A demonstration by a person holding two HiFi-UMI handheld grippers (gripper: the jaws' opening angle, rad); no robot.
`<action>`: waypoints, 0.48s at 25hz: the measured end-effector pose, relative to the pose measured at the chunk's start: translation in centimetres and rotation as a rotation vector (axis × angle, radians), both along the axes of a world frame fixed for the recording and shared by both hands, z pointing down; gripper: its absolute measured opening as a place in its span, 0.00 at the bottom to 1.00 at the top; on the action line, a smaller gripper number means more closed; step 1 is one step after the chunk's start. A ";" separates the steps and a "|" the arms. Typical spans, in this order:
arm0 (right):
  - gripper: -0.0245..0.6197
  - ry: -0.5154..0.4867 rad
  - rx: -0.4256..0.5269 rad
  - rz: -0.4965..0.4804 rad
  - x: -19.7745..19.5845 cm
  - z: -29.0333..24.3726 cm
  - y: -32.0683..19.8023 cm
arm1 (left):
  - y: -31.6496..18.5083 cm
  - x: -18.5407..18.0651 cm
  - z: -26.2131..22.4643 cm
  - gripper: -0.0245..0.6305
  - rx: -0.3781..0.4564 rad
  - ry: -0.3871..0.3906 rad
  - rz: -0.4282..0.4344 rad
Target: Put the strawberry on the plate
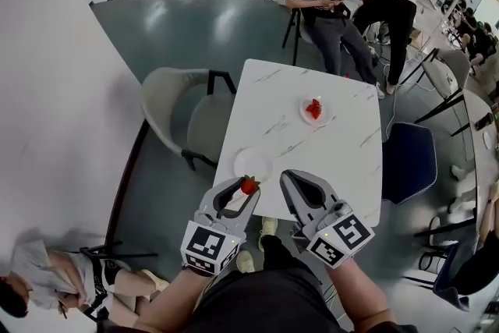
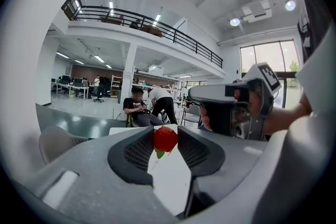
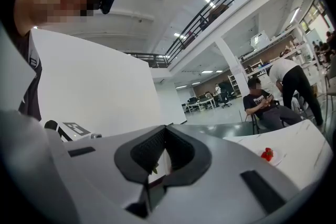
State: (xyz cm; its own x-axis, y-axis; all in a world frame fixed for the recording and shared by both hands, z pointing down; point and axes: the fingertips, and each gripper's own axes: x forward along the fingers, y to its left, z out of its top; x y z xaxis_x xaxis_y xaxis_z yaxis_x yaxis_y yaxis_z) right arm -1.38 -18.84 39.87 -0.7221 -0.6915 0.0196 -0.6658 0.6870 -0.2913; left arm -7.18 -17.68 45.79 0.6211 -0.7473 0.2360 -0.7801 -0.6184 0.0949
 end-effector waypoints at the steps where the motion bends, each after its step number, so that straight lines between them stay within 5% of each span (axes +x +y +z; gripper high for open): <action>1: 0.04 0.004 0.000 -0.013 -0.1 0.3 -1.1 | -1.0 0.1 0.6 0.26 -0.005 -0.010 -0.007; 12: 0.04 0.036 -0.040 -0.117 0.0 5.7 -9.6 | -9.1 1.2 9.2 0.26 -0.120 -0.113 -0.054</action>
State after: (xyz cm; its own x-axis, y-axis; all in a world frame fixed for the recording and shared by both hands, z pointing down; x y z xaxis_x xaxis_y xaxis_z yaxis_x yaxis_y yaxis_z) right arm -1.36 -28.45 45.57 -0.7960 -0.6009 0.0730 -0.5925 0.7488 -0.2972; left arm -6.03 -26.80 55.03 0.5455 -0.7409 0.3918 -0.8215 -0.5652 0.0750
